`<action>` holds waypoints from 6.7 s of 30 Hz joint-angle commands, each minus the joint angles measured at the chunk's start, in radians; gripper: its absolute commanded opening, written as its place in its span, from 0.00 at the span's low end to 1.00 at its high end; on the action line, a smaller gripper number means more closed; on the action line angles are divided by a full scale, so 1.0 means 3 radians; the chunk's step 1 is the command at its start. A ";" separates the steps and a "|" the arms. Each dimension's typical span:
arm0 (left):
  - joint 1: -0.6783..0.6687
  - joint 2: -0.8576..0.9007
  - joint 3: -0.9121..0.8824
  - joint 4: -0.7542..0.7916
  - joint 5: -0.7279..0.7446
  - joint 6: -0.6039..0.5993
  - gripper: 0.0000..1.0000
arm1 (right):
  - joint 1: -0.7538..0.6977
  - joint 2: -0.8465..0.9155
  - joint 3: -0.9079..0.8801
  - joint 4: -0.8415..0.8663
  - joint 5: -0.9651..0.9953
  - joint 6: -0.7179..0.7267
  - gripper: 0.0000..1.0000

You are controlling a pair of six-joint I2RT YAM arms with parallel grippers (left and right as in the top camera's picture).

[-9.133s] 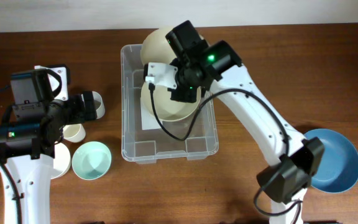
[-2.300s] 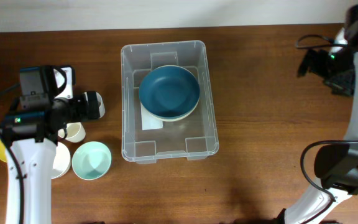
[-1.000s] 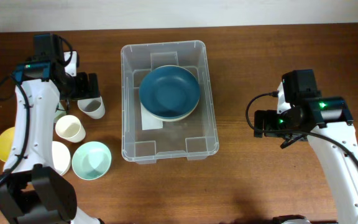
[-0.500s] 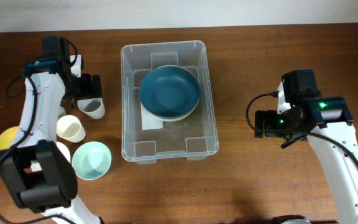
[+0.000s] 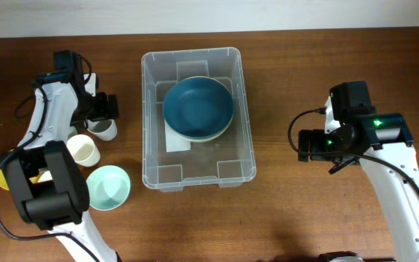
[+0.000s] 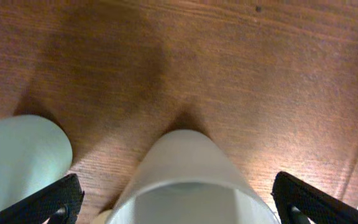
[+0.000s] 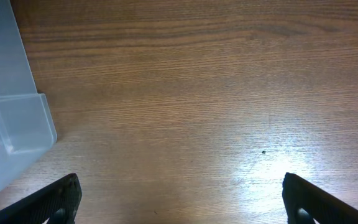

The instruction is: Pack container

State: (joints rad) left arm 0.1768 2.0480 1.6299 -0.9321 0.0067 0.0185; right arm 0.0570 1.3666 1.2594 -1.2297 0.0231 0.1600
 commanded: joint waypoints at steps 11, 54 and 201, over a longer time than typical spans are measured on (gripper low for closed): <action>0.0015 0.0027 0.0065 0.0037 0.0078 0.0038 0.81 | 0.0028 -0.0058 -0.0010 -0.0015 0.0053 0.0003 0.99; 0.0015 0.0023 0.0703 -0.0718 0.0142 0.0039 0.99 | 0.0028 -0.0058 -0.0010 -0.0113 0.0088 0.0003 0.99; -0.3045 0.0067 0.0890 -0.1074 0.0272 -0.1849 0.47 | -0.1239 -0.0079 0.0481 -0.0252 -0.0103 0.0268 0.99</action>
State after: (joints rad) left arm -0.7433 2.0594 1.8217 -1.2366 0.1490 -0.5785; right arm -0.3119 1.3563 1.3880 -1.3052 -0.0017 0.2329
